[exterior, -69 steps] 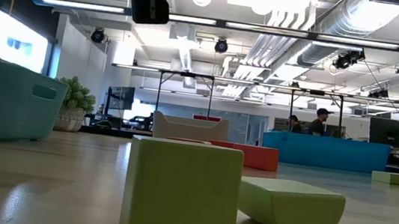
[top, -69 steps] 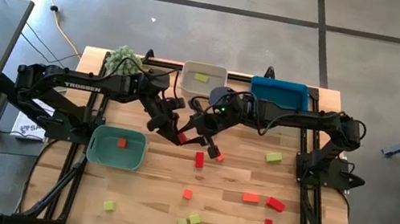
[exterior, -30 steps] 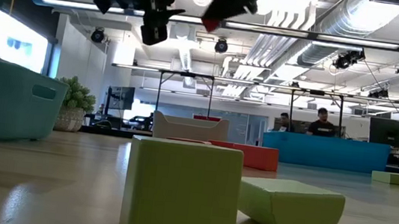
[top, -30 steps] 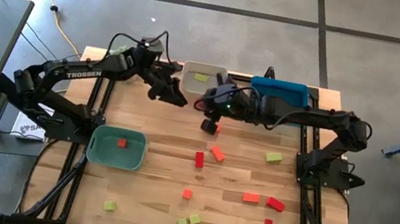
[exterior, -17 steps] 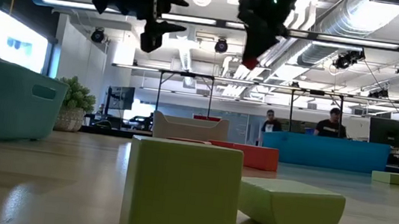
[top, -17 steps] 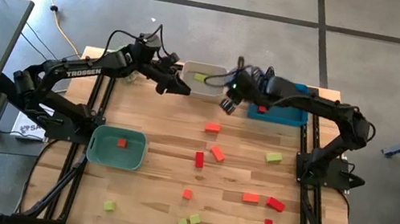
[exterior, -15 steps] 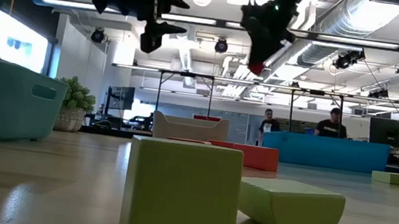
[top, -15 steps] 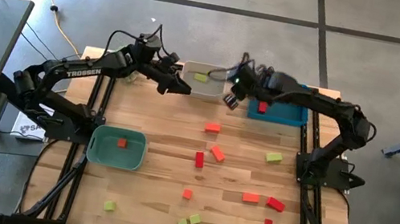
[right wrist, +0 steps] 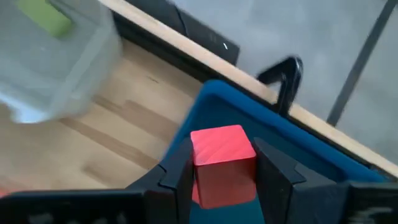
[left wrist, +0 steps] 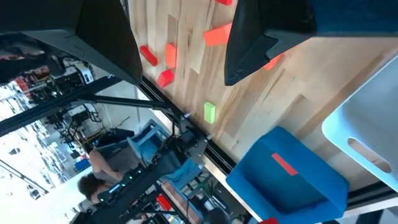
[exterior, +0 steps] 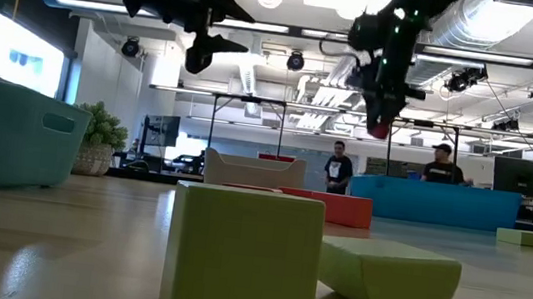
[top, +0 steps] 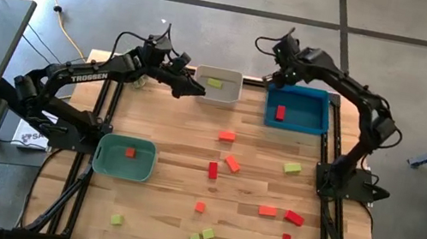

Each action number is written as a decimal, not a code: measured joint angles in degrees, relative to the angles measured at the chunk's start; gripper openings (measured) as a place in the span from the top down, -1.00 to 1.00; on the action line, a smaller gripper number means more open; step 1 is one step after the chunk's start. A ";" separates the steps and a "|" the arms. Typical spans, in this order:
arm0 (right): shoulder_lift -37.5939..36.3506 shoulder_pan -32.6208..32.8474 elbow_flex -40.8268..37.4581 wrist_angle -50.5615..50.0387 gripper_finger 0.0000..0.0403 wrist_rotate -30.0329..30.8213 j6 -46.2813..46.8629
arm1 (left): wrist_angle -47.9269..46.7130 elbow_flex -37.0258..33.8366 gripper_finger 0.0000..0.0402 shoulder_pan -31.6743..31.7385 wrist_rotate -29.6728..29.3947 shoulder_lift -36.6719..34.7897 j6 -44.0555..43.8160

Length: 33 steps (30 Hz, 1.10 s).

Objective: Sort & place blocks by color
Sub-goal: Put the red block into the blue bin, then put the green block into the gray bin

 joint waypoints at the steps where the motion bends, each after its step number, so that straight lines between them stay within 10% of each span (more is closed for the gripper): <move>1: 1.00 -0.89 0.00 -0.45 0.44 -0.46 -0.64 | 0.01 0.00 -0.09 -0.01 -0.40 -0.01 0.00; 20: 14.04 -7.07 -0.09 -1.83 0.44 -7.16 -10.32 | 0.02 0.00 -0.09 -0.04 -1.91 -0.02 0.00; 33: 14.19 -6.76 -0.09 -7.06 -0.13 -7.13 -15.63 | 0.00 -0.02 -0.09 -0.02 -2.94 -0.02 0.00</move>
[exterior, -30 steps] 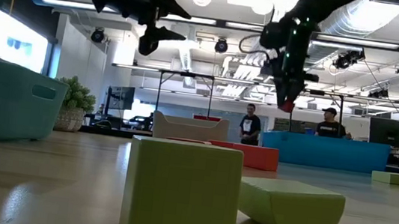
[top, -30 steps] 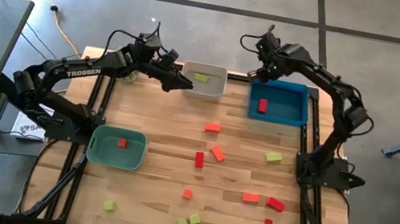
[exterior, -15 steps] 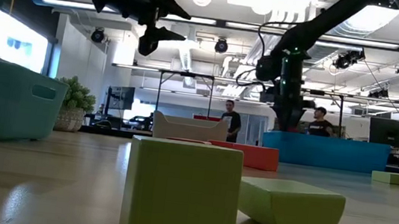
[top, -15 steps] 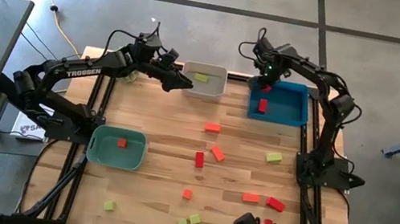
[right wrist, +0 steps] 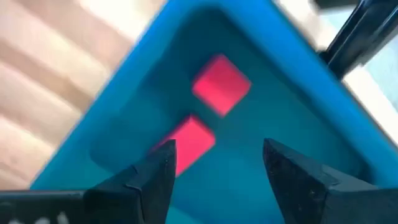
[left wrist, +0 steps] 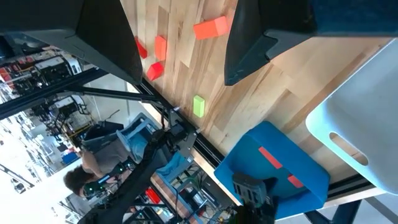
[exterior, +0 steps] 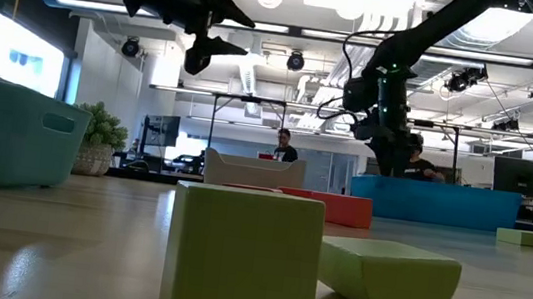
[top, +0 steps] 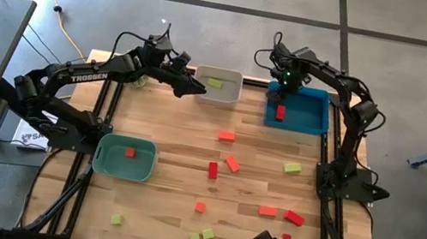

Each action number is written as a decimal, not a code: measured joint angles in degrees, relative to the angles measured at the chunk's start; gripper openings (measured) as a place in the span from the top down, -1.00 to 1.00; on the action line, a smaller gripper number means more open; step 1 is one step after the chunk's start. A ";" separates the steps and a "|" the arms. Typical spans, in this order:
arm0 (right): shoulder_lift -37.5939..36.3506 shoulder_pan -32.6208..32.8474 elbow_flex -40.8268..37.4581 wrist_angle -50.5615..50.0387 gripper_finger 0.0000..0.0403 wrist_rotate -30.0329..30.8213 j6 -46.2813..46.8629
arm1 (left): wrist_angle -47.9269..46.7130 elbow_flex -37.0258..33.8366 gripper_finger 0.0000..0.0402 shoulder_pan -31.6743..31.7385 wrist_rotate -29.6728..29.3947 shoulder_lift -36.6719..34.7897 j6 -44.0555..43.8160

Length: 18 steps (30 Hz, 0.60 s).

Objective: Sort & place blocks by color
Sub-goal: Put the green block into the gray bin

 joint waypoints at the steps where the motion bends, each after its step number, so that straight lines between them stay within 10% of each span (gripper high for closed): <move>1: 0.00 0.08 0.00 -1.32 -0.13 0.00 0.01 | 0.00 0.00 -0.09 -0.02 0.00 0.00 0.00; 18: -12.85 9.52 0.02 -11.63 -0.15 -1.09 3.64 | -0.93 0.00 -0.09 0.00 -1.99 0.00 2.58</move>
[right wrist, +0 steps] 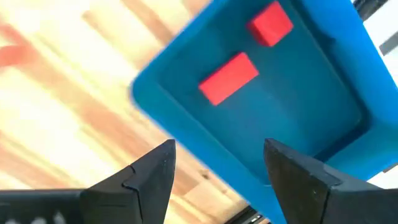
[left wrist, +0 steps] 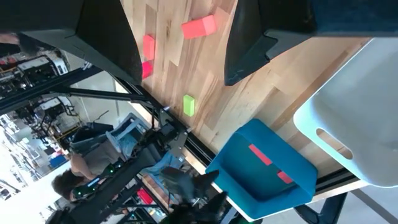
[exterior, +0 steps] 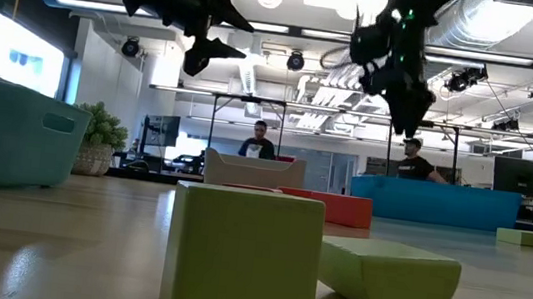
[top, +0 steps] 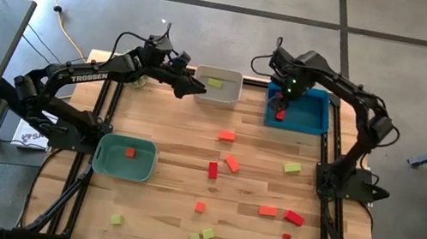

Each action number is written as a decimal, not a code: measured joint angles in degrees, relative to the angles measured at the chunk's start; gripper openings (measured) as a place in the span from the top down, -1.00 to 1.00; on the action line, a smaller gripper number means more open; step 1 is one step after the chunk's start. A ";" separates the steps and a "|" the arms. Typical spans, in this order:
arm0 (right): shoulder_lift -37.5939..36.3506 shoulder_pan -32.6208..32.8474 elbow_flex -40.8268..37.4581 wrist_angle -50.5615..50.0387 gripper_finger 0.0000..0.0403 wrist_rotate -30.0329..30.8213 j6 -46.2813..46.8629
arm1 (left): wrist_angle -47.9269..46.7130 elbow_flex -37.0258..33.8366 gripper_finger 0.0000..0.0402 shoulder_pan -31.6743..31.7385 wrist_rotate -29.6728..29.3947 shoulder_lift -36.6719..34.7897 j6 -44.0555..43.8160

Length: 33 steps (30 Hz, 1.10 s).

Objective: Sort & place blocks by color
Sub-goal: Put the green block into the gray bin

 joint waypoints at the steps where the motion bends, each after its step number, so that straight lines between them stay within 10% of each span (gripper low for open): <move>1: -0.90 1.06 0.00 -0.37 -0.15 -0.05 0.57 | -0.01 0.00 -0.09 0.00 0.00 0.00 0.00; 18: -4.92 21.66 0.00 -7.84 -0.15 3.01 11.40 | -5.47 -0.02 -0.09 0.00 0.02 0.00 6.41; 33: -4.92 37.24 0.00 -4.25 -0.15 -6.03 20.52 | -12.49 -0.02 -0.09 -2.49 -0.68 0.00 13.86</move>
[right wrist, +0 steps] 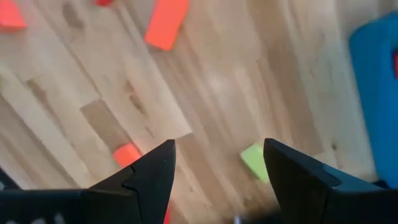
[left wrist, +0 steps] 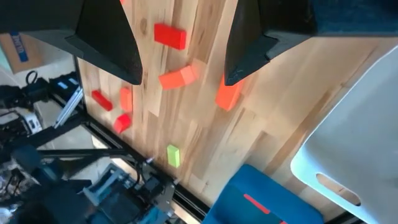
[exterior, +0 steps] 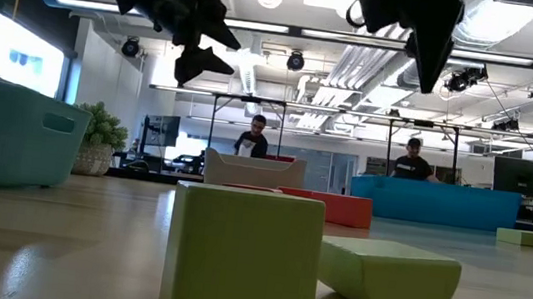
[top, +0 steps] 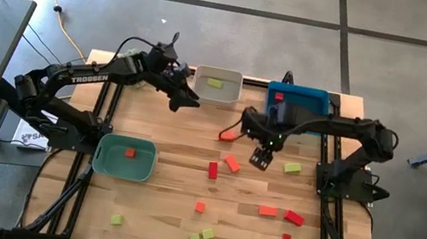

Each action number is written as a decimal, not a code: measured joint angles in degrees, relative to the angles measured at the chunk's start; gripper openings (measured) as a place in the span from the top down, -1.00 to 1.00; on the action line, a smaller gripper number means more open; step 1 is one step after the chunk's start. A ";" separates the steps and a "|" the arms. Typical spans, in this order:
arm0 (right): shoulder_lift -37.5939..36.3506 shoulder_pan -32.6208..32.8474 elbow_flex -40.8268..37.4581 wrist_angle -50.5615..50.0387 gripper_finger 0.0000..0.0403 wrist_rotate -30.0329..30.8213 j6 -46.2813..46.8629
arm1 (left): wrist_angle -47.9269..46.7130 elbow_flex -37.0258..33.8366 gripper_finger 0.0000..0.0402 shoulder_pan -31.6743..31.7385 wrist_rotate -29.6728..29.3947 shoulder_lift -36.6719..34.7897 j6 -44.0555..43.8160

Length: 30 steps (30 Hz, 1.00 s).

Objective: Sort & place blocks by color
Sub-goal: Put the green block into the gray bin

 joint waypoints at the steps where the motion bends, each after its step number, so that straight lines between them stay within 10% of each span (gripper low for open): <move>1: 0.00 1.08 0.00 0.02 -0.15 -0.08 0.81 | 0.00 0.00 -0.09 -0.22 -0.21 0.00 0.06; 14: -0.05 10.45 -0.50 -6.65 -0.15 9.13 2.22 | -1.03 0.00 -0.09 -0.76 -0.35 0.00 1.13; 30: 0.00 6.73 -22.42 -0.74 -0.15 4.50 -12.76 | -0.79 0.00 -0.09 -0.74 -3.35 0.00 1.02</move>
